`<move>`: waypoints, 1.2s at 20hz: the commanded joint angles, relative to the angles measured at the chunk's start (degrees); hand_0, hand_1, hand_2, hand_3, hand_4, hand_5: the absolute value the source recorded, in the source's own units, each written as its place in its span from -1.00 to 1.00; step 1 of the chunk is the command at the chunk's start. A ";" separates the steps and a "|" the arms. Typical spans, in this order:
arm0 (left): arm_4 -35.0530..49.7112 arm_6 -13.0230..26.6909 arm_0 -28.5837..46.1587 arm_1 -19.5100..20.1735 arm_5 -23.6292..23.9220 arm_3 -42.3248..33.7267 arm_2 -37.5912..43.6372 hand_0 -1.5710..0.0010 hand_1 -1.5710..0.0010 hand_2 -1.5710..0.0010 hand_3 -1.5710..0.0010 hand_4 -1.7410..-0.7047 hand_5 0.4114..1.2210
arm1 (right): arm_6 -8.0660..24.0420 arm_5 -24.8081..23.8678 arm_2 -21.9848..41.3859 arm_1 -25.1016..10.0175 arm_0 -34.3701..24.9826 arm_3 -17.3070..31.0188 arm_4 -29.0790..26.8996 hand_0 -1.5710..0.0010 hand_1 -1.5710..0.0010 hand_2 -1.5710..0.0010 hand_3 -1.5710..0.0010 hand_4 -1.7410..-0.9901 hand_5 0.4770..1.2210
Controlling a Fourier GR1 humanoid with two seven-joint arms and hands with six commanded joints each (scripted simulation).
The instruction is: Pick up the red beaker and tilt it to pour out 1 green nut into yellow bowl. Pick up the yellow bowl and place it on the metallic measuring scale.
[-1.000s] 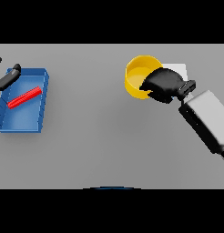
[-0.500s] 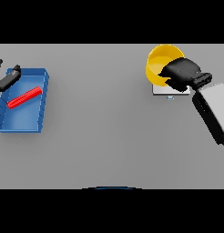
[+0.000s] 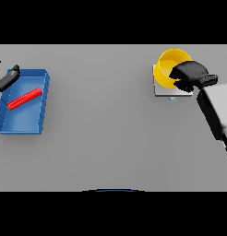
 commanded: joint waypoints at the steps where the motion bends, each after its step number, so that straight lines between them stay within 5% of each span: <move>1: 0.24 -0.17 0.57 0.24 -0.06 -0.53 0.04 1.00 1.00 1.00 1.00 0.96 -0.26 | -0.67 -0.18 -0.58 0.13 -0.35 1.54 -0.24 -0.99 -1.00 -0.79 -0.75 -1.00 1.00; 5: 0.14 0.25 0.09 0.24 -0.16 -0.75 -0.10 1.00 1.00 1.00 1.00 0.96 -0.26 | -1.73 0.53 -1.57 0.75 -1.33 4.96 -0.26 -0.80 -1.00 -0.74 -0.89 -1.00 1.00; 8: 0.49 0.73 0.33 0.36 -0.17 -0.92 0.01 1.00 1.00 1.00 1.00 0.95 -0.25 | -1.22 2.07 -2.24 1.11 -1.78 5.03 -0.44 -0.70 -0.86 -0.81 -0.53 -1.00 1.00; 9: 0.63 0.39 0.17 0.11 -0.40 -0.40 0.15 1.00 1.00 1.00 1.00 0.95 -0.24 | -1.77 2.00 -2.66 1.07 -1.64 5.29 -0.57 -0.44 -0.68 -0.69 -0.35 -0.89 1.00; 11: 0.26 0.34 -0.94 -0.38 -0.87 1.11 0.11 1.00 1.00 1.00 1.00 0.94 -0.22 | -1.10 2.76 -3.35 0.77 -1.54 5.27 -1.23 0.08 -0.25 -0.33 -0.06 -0.68 0.60; 14: 0.38 -0.01 -0.66 -0.78 -0.86 0.95 -0.04 1.00 1.00 1.00 1.00 0.96 -0.25 | -0.44 3.64 -2.90 0.94 -1.86 6.14 -0.81 0.53 0.26 0.12 0.22 -0.46 0.23; 18: 0.10 0.30 -0.58 -1.13 -0.24 0.76 -0.33 1.00 1.00 1.00 1.00 0.97 -0.28 | -2.72 3.00 -1.47 1.01 -2.39 6.86 0.54 0.81 0.69 0.52 0.43 -0.28 -0.02; 24: 0.21 -0.23 -1.01 -1.20 -0.50 1.23 -0.02 1.00 1.00 1.00 1.00 0.97 -0.30 | -1.02 5.38 -1.60 0.45 -1.88 6.56 0.19 0.95 0.92 0.87 0.65 -0.12 -0.24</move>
